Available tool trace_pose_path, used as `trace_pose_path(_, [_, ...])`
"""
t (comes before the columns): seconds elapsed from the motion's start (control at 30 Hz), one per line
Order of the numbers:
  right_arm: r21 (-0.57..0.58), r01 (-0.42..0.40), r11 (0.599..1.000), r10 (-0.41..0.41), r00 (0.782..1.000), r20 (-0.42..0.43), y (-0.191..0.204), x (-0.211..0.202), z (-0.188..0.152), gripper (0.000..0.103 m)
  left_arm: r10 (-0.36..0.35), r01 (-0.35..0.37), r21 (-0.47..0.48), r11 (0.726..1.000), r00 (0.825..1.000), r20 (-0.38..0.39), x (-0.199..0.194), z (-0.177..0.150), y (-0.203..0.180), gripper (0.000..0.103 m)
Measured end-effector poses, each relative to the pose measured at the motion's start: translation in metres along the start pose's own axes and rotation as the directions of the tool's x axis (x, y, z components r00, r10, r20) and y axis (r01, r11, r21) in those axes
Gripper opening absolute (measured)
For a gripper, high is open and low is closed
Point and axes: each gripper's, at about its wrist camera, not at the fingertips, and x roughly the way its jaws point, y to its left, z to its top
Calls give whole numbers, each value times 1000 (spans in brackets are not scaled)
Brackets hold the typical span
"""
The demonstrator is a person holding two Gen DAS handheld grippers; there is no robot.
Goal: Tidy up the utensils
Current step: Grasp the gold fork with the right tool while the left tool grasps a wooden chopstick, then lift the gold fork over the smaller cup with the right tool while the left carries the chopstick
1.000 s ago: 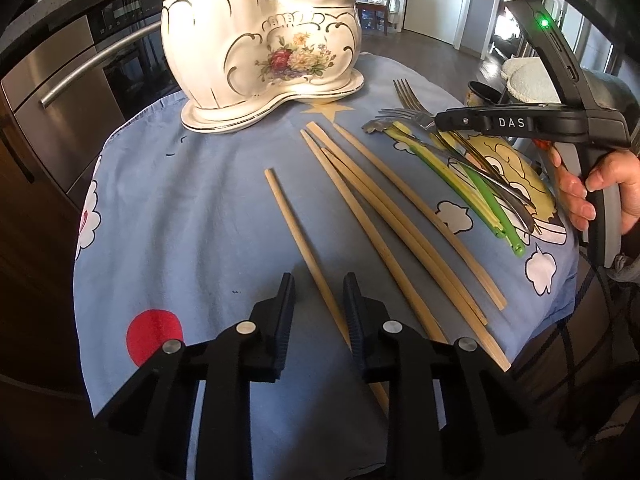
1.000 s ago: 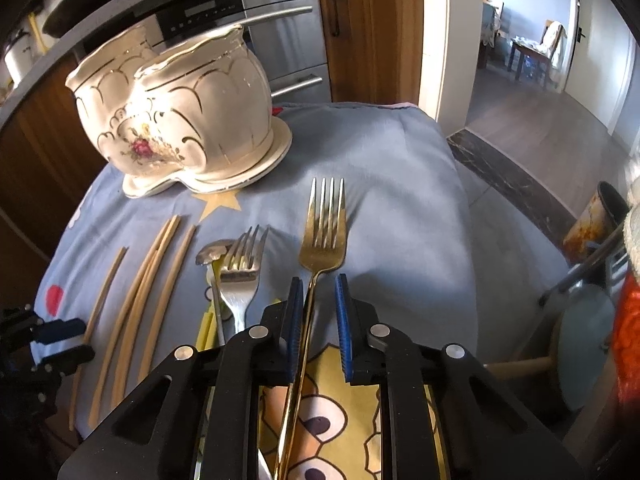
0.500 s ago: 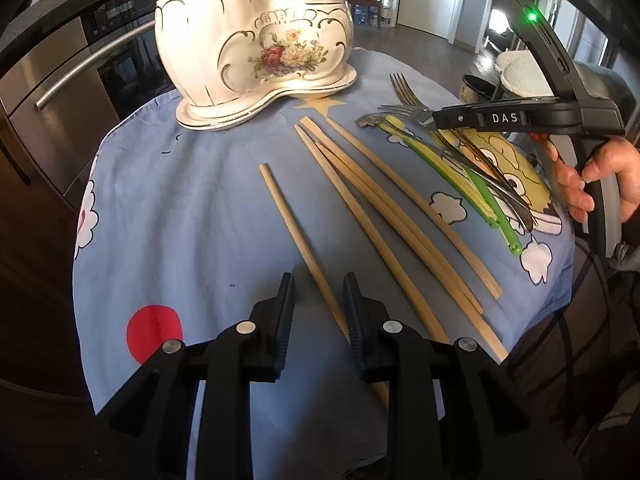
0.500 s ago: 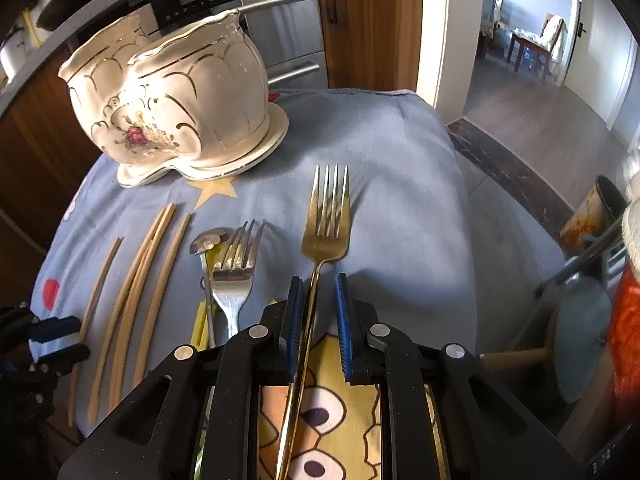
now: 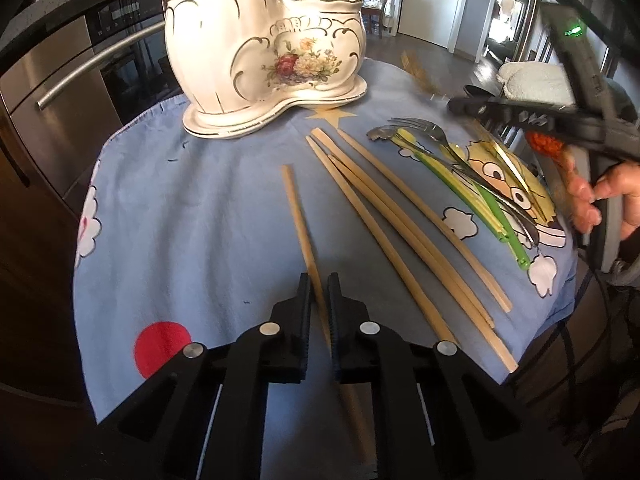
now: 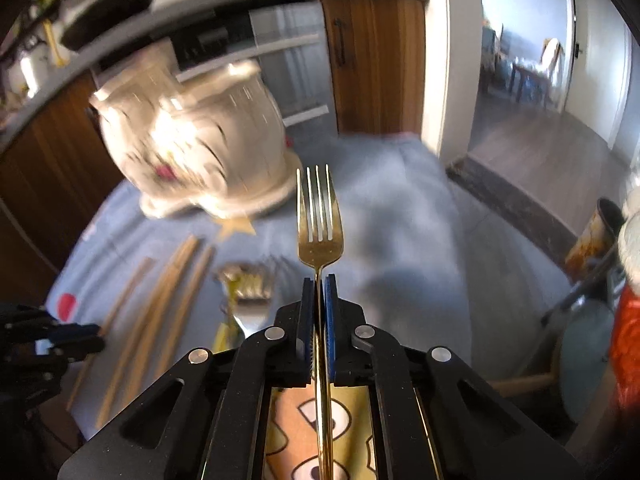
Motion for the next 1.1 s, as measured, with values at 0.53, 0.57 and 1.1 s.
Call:
trace_pose_path(0.53, [-90, 7, 996, 23, 944, 330, 23, -74, 18, 6, -34, 40, -19, 999, 974, 224, -36, 8, 18, 5])
trace_pose_path(0.57, [-88, 2, 996, 28, 940, 340, 25, -77, 18, 6, -42, 49, -23, 999, 968, 246, -39, 10, 20, 5])
trace_pose_path(1.1, [-66, -101, 993, 120, 860, 496, 38, -94, 76, 6, -14, 39, -33, 999, 828, 561, -96, 69, 42, 5])
